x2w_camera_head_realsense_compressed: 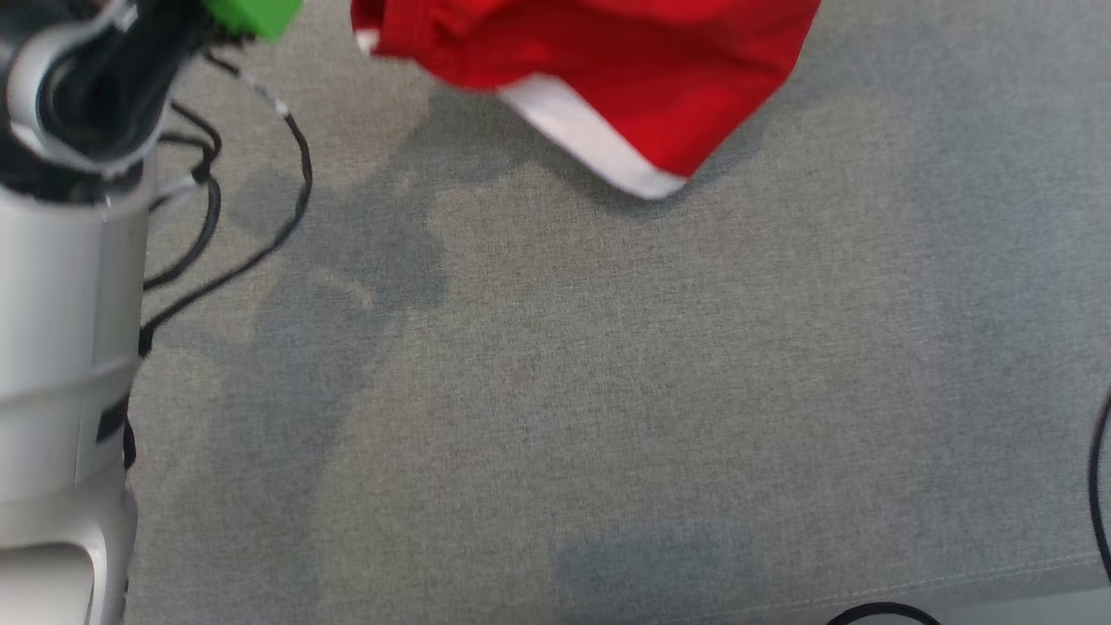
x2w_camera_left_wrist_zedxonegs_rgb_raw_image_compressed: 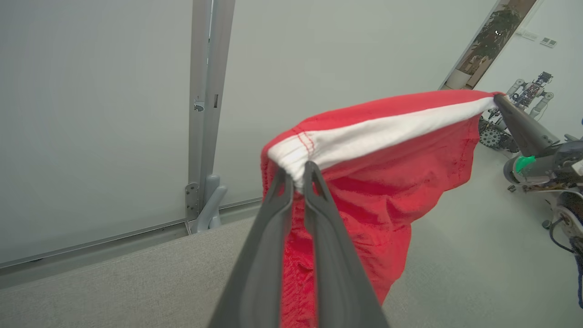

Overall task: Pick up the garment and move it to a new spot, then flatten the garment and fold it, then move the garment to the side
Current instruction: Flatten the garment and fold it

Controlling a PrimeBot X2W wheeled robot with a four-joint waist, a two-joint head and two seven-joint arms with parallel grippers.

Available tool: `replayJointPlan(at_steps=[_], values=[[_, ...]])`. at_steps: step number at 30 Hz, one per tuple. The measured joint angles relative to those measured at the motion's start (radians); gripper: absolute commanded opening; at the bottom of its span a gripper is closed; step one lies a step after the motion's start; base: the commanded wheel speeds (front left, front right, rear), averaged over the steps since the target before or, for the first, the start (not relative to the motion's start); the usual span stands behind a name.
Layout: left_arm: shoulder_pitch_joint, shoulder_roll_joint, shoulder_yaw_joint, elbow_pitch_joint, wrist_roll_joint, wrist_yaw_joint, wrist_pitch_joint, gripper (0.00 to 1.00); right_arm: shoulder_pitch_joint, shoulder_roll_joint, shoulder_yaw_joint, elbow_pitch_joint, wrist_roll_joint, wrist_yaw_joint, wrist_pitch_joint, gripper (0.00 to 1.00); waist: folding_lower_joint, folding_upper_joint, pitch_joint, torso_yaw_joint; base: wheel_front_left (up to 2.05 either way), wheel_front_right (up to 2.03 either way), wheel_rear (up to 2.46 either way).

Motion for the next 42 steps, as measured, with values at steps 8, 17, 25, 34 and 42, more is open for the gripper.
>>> replayJointPlan(at_steps=[8, 17, 25, 34, 42], values=[[-0.344, -0.070, 0.007, 0.427, 0.185, -0.106, -0.436, 0.00, -0.464, 0.287, -0.162, 0.389, -0.286, 0.001, -0.314, 0.00, 0.0001, 0.0000, 0.152, -0.020, 0.00, 0.00, 0.00], [-0.308, -0.063, -0.056, 0.663, 0.228, -0.175, -0.821, 0.00, -0.323, 0.346, 0.004, 0.300, -0.228, 0.001, -0.373, 0.00, 0.0001, 0.0000, 0.242, -0.075, 0.00, 0.00, 0.00], [0.130, 0.054, -0.227, 0.512, 0.079, -0.182, -0.903, 0.00, 0.300, 0.181, 0.239, 0.033, -0.063, 0.000, -0.381, 0.00, 0.0000, 0.0000, 0.222, -0.111, 0.00, 0.00, 0.00], [0.597, 0.064, -0.151, 0.306, 0.101, -0.174, -0.909, 0.00, 0.728, 0.068, 0.237, -0.112, 0.012, 0.001, -0.388, 0.00, -0.0003, 0.0000, 0.104, -0.100, 0.00, 0.00, 0.00], [1.052, 0.002, -0.153, 0.117, 0.110, -0.077, -0.909, 0.00, 1.136, -0.039, 0.207, -0.295, 0.098, 0.001, -0.387, 0.00, -0.0003, 0.0000, -0.021, -0.064, 0.00, 0.00, 0.00]])
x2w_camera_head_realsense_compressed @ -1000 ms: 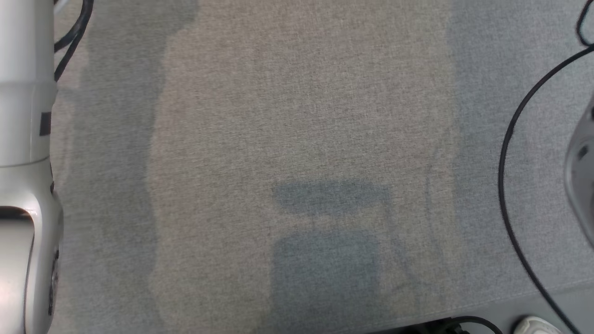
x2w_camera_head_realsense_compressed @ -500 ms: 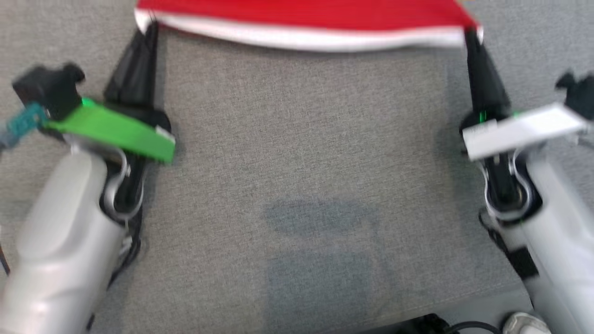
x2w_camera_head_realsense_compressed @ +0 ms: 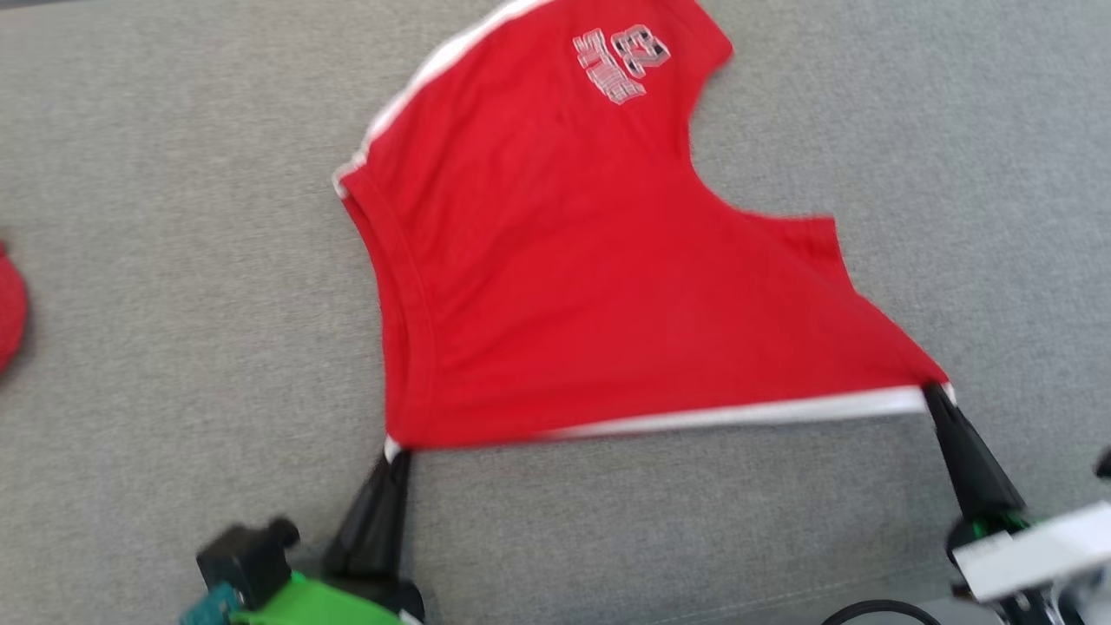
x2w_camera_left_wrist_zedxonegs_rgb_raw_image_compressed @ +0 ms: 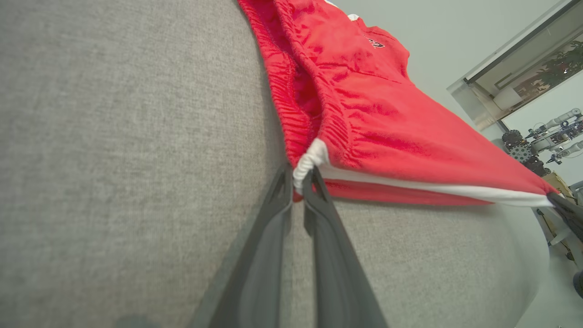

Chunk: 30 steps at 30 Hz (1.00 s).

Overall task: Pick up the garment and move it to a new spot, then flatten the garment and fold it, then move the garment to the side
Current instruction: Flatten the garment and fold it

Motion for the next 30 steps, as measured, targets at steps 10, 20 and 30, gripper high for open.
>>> replayJointPlan(at_steps=[10, 20, 30], values=[[0.111, -0.001, -0.016, -0.225, -0.037, 0.087, 0.094, 0.00, 0.178, -0.063, -0.135, -0.224, 0.079, 0.000, 0.064, 0.00, 0.0000, 0.0000, -0.002, 0.077, 0.00, 0.00, 0.00], [-0.273, -0.068, -0.007, -0.272, -0.032, 0.265, 0.377, 0.00, -0.434, 0.007, -0.139, 0.052, 0.012, -0.001, 0.352, 0.00, 0.0001, 0.0000, 0.095, 0.116, 0.00, 0.00, 0.00], [-0.516, -0.160, -0.012, -0.094, -0.074, 0.309, 0.483, 0.00, -0.874, 0.111, -0.143, 0.420, -0.174, -0.001, 0.489, 0.00, 0.0002, 0.0000, 0.136, 0.223, 0.00, 0.00, 0.00]])
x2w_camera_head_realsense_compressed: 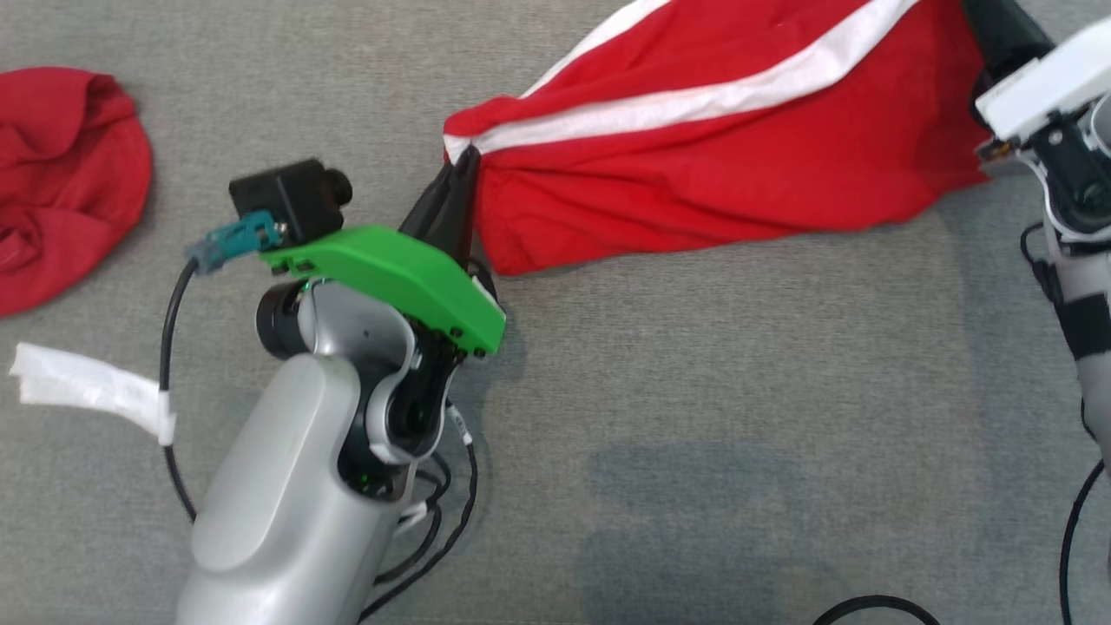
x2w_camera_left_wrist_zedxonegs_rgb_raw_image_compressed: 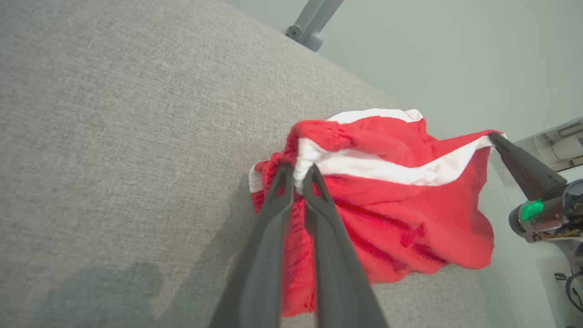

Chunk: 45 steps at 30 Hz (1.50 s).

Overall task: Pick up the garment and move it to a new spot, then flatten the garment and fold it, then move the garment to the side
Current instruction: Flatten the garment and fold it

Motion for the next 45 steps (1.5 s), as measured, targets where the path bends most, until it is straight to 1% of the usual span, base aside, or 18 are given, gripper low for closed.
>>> replayJointPlan(at_steps=[6, 13, 17, 21, 28, 29, 30, 31, 35, 39, 42, 45], values=[[-0.102, -0.038, -0.023, 0.135, -0.029, -0.007, -0.024, 0.00, -0.117, 0.013, 0.013, 0.159, -0.101, 0.000, 0.007, 0.00, 0.0000, 0.0000, 0.006, 0.051, 0.00, 0.00, 0.00], [-0.145, -0.052, -0.061, 0.215, -0.086, -0.018, -0.063, 0.00, -0.179, -0.020, -0.015, 0.292, -0.176, 0.000, -0.005, 0.00, 0.0000, 0.0000, 0.007, 0.079, 0.00, 0.00, 0.00], [-0.152, -0.054, -0.075, 0.244, -0.125, -0.020, -0.081, 0.00, -0.209, -0.026, -0.023, 0.338, -0.204, 0.000, -0.010, 0.00, 0.0000, 0.0000, 0.012, 0.087, 0.00, 0.00, 0.00], [-0.172, -0.055, -0.109, 0.272, -0.161, -0.025, -0.096, 0.00, -0.225, -0.026, -0.026, 0.375, -0.222, 0.000, -0.014, 0.00, 0.0000, 0.0000, 0.009, 0.096, 0.00, 0.00, 0.00], [-0.202, -0.055, -0.162, 0.320, -0.203, -0.017, -0.115, 0.00, -0.245, -0.016, -0.020, 0.415, -0.245, 0.000, -0.029, 0.00, 0.0000, 0.0000, -0.004, 0.111, 0.00, 0.00, 0.00], [-0.205, -0.055, -0.168, 0.325, -0.208, -0.017, -0.121, 0.21, -0.249, -0.013, -0.020, 0.421, -0.247, 0.000, -0.032, 0.00, 0.0000, 0.0000, -0.006, 0.113, 0.00, 0.00, 0.00], [-0.208, -0.055, -0.174, 0.330, -0.214, -0.014, -0.126, 0.43, -0.251, -0.011, -0.020, 0.425, -0.250, 0.000, -0.042, 0.42, 0.0000, 0.0000, -0.008, 0.114, 0.00, 0.00, 0.00], [-0.211, -0.055, -0.181, 0.333, -0.223, -0.010, -0.133, 1.00, -0.252, -0.010, -0.020, 0.430, -0.255, 0.000, -0.054, 1.00, 0.0000, 0.0000, -0.010, 0.115, 0.00, 0.00, 0.00], [-0.228, -0.055, -0.202, 0.344, -0.242, -0.001, -0.158, 1.00, -0.263, -0.004, -0.013, 0.449, -0.271, 0.000, -0.073, 1.00, 0.0000, 0.0000, -0.011, 0.114, 0.00, 0.00, 0.00], [-0.233, -0.054, -0.216, 0.354, -0.233, 0.002, -0.178, 1.00, -0.264, -0.007, 0.010, 0.451, -0.289, 0.000, -0.082, 1.00, 0.0000, 0.0000, -0.010, 0.104, 0.00, 0.00, 0.00], [-0.236, -0.047, -0.224, 0.351, -0.224, 0.003, -0.186, 1.00, -0.263, -0.017, 0.021, 0.428, -0.293, 0.000, -0.125, 1.00, 0.0000, 0.0000, -0.012, 0.095, 0.00, 0.00, 0.00], [-0.230, -0.025, -0.234, 0.334, -0.193, 0.003, -0.205, 1.00, -0.261, -0.028, 0.034, 0.391, -0.287, 0.000, -0.169, 1.00, 0.0000, 0.0000, -0.015, 0.085, 0.00, 0.00, 0.00]])
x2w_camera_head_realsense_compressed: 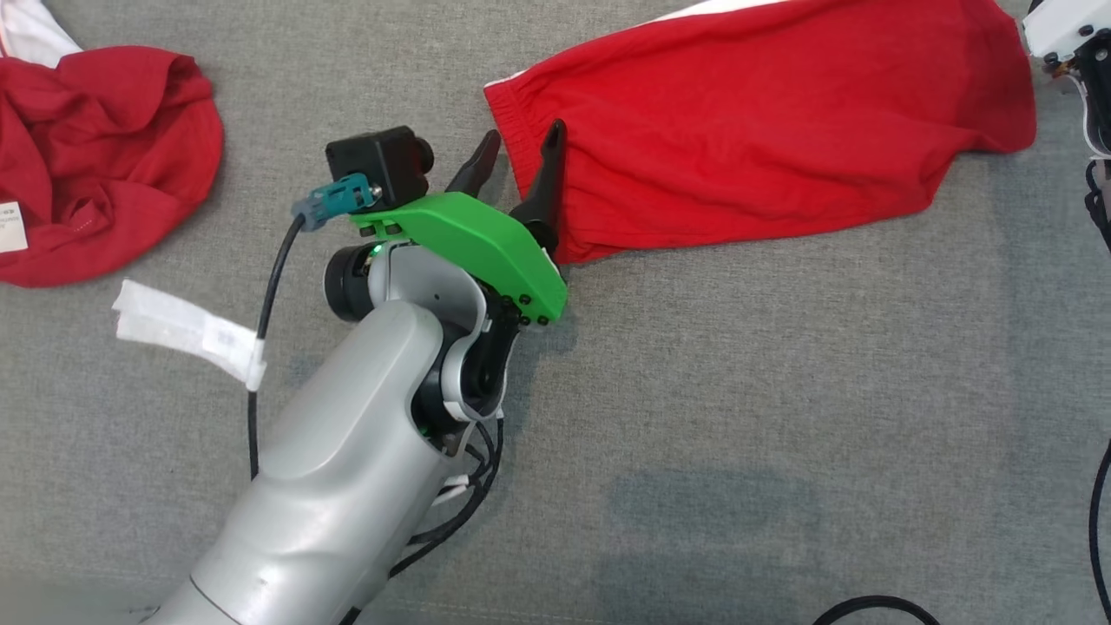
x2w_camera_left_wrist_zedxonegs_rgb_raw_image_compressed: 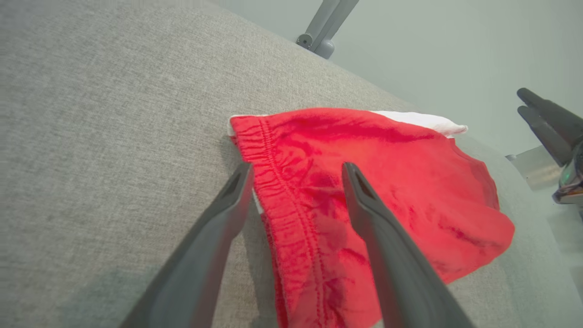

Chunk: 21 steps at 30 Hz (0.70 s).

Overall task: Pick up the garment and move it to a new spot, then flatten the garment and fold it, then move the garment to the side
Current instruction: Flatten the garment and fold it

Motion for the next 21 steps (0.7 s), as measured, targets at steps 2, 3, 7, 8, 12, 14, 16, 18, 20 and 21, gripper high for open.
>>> replayJointPlan(at_steps=[2, 3, 7, 8, 12, 14, 16, 18, 20, 21], values=[[0.012, 0.017, -0.008, -0.021, 0.019, 0.001, -0.025, 1.00, 0.011, -0.013, 0.030, -0.039, -0.004, 0.000, -0.031, 1.00, 0.0000, 0.0000, -0.004, -0.008, 0.00, 0.00, 0.00], [0.019, 0.030, -0.018, -0.037, 0.038, 0.004, -0.045, 1.00, 0.021, -0.019, 0.040, -0.063, -0.004, 0.000, -0.058, 1.00, 0.0000, 0.0000, -0.007, -0.012, 0.00, 0.00, 0.00], [0.049, 0.092, -0.039, -0.102, 0.144, 0.018, -0.146, 1.00, 0.077, -0.098, 0.132, -0.174, -0.124, 0.000, -0.243, 1.00, 0.0000, 0.0000, -0.028, -0.026, 0.00, 0.00, 0.00], [0.061, 0.107, -0.038, -0.115, 0.155, 0.027, -0.169, 1.00, 0.099, -0.108, 0.137, -0.191, -0.148, 0.000, -0.272, 1.00, 0.0000, 0.0000, -0.035, -0.030, 0.00, 0.00, 0.00], [0.151, 0.191, -0.045, -0.185, 0.253, 0.041, -0.254, 1.00, 0.248, -0.115, 0.101, -0.294, -0.297, 0.001, -0.320, 1.00, 0.0000, 0.0000, -0.077, -0.050, 0.00, 0.00, 0.00], [0.189, 0.219, -0.031, -0.212, 0.296, 0.050, -0.269, 1.00, 0.319, -0.102, 0.023, -0.382, -0.368, 0.001, -0.322, 1.00, -0.0001, 0.0000, -0.094, -0.059, 0.00, 0.00, 0.00], [0.237, 0.239, -0.004, -0.246, 0.342, 0.050, -0.274, 1.00, 0.399, -0.069, -0.052, -0.457, -0.425, 0.001, -0.323, 1.00, -0.0001, 0.0000, -0.108, -0.066, 0.00, 0.00, 0.00], [0.287, 0.261, 0.030, -0.291, 0.423, 0.058, -0.275, 1.00, 0.484, -0.036, -0.073, -0.484, -0.467, 0.001, -0.323, 1.00, -0.0001, 0.0000, -0.117, -0.072, 0.00, 0.00, 0.00], [0.338, 0.271, 0.075, -0.341, 0.483, 0.057, -0.277, 1.00, 0.530, -0.019, -0.081, -0.482, -0.488, 0.001, -0.323, 1.00, -0.0001, 0.0000, -0.118, -0.077, 0.00, 0.00, 0.00], [0.366, 0.278, 0.087, -0.355, 0.519, 0.053, -0.277, 1.00, 0.530, -0.019, -0.086, -0.474, -0.490, 0.001, -0.323, 1.00, -0.0001, 0.0000, -0.115, -0.078, 0.00, 0.00, 0.00]])
